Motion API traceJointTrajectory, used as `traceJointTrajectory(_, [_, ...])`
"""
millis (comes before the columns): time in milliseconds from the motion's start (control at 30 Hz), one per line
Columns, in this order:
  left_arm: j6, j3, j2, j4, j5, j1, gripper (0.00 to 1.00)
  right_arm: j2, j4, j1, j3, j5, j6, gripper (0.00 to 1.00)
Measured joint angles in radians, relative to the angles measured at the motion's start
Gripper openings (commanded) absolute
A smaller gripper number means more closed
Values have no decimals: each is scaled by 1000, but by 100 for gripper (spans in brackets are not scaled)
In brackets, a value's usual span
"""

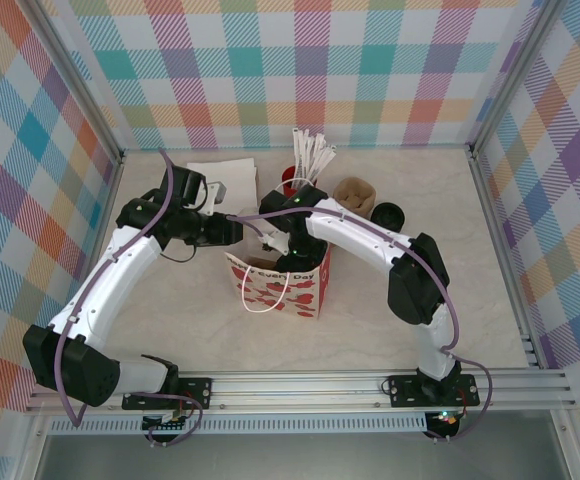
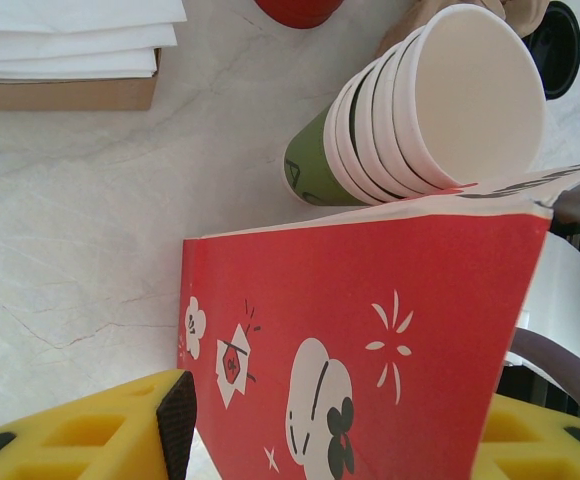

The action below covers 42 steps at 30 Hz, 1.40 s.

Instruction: Pack the takeout coffee

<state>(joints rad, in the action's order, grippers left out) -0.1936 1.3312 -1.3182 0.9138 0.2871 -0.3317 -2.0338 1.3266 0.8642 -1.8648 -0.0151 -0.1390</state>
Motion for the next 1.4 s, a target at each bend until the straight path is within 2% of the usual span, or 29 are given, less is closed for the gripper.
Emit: traceJointTrajectory(1400, [0, 0, 0, 2, -11, 0, 53, 0, -74, -8, 64, 28, -1, 87])
